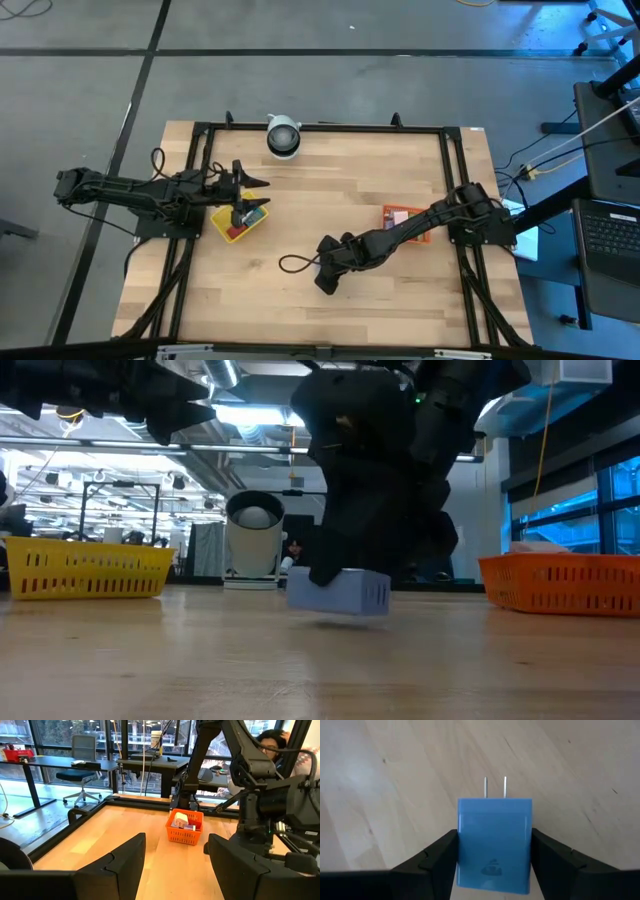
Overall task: Pick & Place Office items
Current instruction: Put the blue charger adapter into the orange basket
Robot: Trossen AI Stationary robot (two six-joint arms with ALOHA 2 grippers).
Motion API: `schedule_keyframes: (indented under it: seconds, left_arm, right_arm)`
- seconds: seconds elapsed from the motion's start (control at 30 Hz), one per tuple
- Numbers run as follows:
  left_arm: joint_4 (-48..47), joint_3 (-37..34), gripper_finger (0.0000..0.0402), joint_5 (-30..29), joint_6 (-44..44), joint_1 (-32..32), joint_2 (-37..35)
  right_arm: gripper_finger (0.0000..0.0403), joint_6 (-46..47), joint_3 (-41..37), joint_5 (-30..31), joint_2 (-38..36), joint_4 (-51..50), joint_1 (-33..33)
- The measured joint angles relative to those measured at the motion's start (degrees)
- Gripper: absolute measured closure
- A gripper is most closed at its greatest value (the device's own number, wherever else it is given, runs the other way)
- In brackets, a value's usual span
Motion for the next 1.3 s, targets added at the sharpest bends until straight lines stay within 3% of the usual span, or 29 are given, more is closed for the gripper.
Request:
schedule_keyframes:
  seconds: [0.37, 0.63, 0.77, 1.0, 1.3]
  left_arm:
    - [-0.4, 0.0, 0.0190, 0.0, 0.4, 0.0, 0.0]
    - [0.0, 0.0, 0.0190, 0.1, 0.2, 0.0, -1.6]
    - [0.0, 0.0, 0.0190, 2.9, -0.3, 0.0, -3.1]
    - [0.0, 0.0, 0.0190, 8.8, -1.0, 0.0, -4.6]
    - [0.0, 0.0, 0.0190, 10.0, -0.6, 0.0, -4.5]
  right_arm:
    - [0.0186, -3.5, 0.0, 2.9, -7.3, -0.6, -0.9]
    - [0.0186, -10.7, 0.1, 14.1, -15.9, -3.3, -1.1]
    - [0.0186, -15.5, 0.1, 18.2, -19.3, -3.0, -1.1]
    - [0.0186, -21.0, 0.1, 21.8, -25.1, -3.1, -1.0]
    - [0.0191, -24.0, -0.7, 28.6, -34.2, -8.7, 1.3]
